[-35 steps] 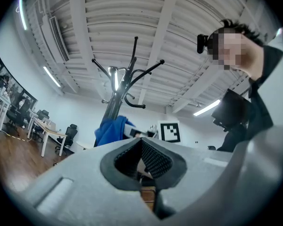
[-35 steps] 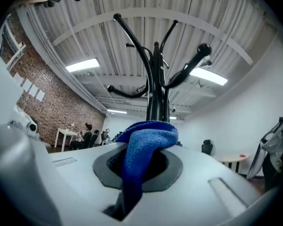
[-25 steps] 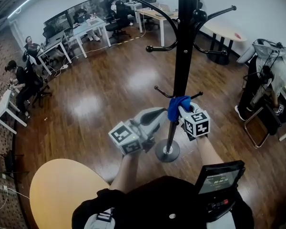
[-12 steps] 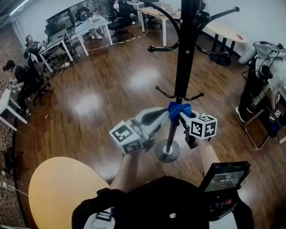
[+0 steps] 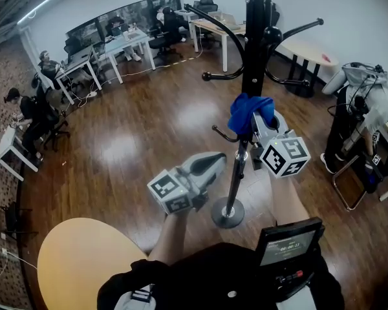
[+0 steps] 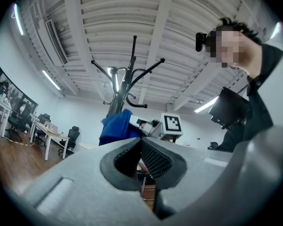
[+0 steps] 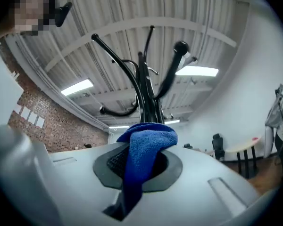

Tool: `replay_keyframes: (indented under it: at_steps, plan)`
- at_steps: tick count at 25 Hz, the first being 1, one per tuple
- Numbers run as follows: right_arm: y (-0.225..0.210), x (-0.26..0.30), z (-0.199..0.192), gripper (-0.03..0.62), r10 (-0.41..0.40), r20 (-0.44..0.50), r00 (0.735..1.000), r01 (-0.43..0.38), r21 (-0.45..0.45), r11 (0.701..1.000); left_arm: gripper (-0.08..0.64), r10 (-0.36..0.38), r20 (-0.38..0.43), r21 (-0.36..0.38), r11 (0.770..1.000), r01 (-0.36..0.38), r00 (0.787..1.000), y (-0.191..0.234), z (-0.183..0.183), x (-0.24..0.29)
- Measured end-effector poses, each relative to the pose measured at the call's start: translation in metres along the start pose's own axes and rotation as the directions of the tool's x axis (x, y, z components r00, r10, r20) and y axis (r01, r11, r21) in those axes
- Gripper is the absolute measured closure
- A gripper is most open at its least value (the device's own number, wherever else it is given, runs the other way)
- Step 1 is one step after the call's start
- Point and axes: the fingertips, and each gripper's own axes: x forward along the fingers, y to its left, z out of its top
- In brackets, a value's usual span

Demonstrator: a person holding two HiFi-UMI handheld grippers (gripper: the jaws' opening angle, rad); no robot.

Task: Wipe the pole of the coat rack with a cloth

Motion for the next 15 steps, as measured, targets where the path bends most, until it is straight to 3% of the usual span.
replay_keyframes:
  at_steps: [4, 9, 12, 15]
  plan:
    - [0.017, 0.027, 0.095, 0.574, 0.027, 0.145, 0.989, -0.012, -0.104, 0.994, 0.558, -0.014, 0.026, 0.04, 0.999, 0.013, 1.0, 0.0, 0.012, -0.001]
    - [0.066, 0.007, 0.169, 0.572, 0.157, 0.26, 0.953, -0.099, -0.225, 0.969, 0.558, -0.017, 0.022, 0.055, 0.998, 0.016, 1.0, 0.003, 0.009, 0.001]
    - [0.106, -0.026, 0.204, 0.572, 0.261, 0.353, 0.899, -0.157, -0.296, 0.942, 0.558, -0.014, 0.022, 0.054, 0.998, 0.013, 1.0, 0.005, 0.007, 0.001]
    - [0.133, -0.047, 0.229, 0.572, 0.329, 0.422, 0.845, -0.16, -0.387, 0.908, 0.558, -0.017, 0.039, 0.056, 0.998, 0.015, 0.999, 0.005, 0.011, 0.002]
